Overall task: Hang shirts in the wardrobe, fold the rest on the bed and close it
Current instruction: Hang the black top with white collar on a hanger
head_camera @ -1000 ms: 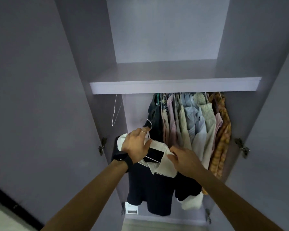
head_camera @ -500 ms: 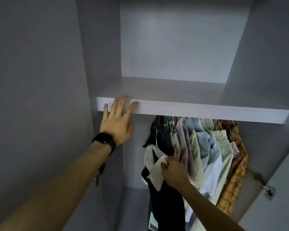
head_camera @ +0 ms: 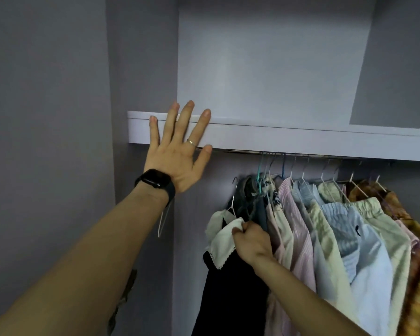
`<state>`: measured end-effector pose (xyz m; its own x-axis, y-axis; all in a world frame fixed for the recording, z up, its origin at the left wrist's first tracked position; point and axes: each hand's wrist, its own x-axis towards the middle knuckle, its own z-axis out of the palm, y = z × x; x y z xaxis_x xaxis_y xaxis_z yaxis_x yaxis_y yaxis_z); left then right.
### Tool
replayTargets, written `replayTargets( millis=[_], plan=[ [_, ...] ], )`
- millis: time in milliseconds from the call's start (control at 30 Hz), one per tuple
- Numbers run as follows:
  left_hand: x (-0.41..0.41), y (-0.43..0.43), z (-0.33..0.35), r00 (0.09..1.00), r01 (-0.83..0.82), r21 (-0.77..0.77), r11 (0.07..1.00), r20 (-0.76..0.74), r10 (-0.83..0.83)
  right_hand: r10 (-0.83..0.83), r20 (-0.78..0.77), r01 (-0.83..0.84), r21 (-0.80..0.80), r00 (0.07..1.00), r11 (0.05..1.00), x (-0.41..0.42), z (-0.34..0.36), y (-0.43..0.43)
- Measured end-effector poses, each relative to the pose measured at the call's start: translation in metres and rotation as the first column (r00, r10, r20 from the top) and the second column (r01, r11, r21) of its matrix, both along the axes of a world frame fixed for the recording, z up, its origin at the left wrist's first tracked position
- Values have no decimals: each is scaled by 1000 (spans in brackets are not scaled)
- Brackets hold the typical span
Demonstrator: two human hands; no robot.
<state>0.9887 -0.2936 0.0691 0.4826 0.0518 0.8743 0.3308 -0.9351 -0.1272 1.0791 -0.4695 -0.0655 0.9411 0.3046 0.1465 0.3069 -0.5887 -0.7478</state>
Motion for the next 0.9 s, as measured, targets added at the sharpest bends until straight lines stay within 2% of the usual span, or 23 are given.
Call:
replayTargets(
  millis=[233,333,400,567,700,767,867,900],
  plan=[
    [7,2,-4,995,18,32,999,98,-21,-90,207,63,130,974,989,30,32,24],
    [8,2,-3,994,33,33,999,103,-36,-117,281,83,128,952,988,38,42,34],
    [7,2,-3,993,41,28,999,106,-43,-135,270,109,109,953,988,46,48,42],
    [7,-2,-5,991,53,18,998,120,-55,-85,220,121,-155,972,981,67,42,52],
    [6,-3,-5,993,47,4,999,112,-47,-40,335,138,-274,942,952,52,16,55],
    [4,-4,-4,994,47,-9,999,101,-46,1,418,175,-383,909,907,40,4,53],
    [1,-7,-10,997,45,-44,998,70,-42,45,415,176,-480,909,859,24,-8,44],
    [-2,-9,-5,998,48,-71,996,38,-46,63,364,142,-510,929,848,18,-5,40]
  ],
)
